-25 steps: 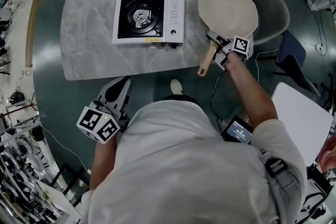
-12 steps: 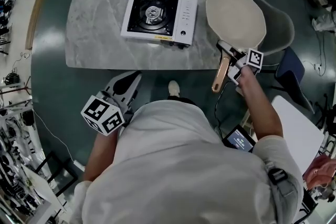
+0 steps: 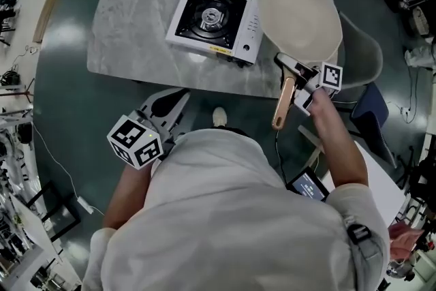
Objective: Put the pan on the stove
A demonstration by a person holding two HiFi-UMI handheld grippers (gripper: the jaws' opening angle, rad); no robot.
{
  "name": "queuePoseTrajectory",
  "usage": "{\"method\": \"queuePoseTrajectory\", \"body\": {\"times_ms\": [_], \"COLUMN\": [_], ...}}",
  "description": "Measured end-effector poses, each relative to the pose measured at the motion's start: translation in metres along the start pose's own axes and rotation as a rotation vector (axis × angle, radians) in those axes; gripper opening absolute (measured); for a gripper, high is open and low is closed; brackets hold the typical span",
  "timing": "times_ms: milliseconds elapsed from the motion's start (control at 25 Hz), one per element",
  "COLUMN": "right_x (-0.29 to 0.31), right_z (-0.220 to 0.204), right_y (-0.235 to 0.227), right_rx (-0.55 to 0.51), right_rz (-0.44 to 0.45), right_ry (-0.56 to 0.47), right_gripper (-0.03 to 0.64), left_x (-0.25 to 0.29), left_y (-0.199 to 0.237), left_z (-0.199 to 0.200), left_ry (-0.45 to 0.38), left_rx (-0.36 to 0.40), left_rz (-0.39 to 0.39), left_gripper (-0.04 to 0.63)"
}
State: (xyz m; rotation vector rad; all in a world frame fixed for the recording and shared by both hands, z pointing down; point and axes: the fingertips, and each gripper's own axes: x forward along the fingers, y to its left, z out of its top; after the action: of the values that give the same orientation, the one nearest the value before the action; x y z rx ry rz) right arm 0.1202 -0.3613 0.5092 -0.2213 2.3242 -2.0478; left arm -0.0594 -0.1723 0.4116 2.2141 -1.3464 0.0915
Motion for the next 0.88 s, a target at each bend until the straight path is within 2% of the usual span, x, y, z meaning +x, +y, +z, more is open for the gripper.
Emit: {"method": "queuePoseTrajectory", "body": {"times_ms": [240, 520, 880], "right_x": [0.056, 0.118, 0.176], "right_z": [-0.011, -0.031, -0.054], "right_y": [0.011, 0.009, 0.002], "right_rx": [-0.031, -0.041, -0.046], "right_rz": [0.029, 0.053, 0.08], "right_ry": [0.139, 0.328, 0.493], "right_gripper": [0.169, 0.169, 0.17], "left_x": [-0.015, -0.04, -0.059], "left_y": [0.011, 0.031, 0.047], "left_z": [0.001, -0.004, -0.008], "left_ry": [-0.028, -0.059, -0.061], "left_rx": [-0.018, -0.06, -0.094], "left_rz": [0.053, 0.154, 0.217], "left_gripper": [0.02, 0.02, 0.02]}}
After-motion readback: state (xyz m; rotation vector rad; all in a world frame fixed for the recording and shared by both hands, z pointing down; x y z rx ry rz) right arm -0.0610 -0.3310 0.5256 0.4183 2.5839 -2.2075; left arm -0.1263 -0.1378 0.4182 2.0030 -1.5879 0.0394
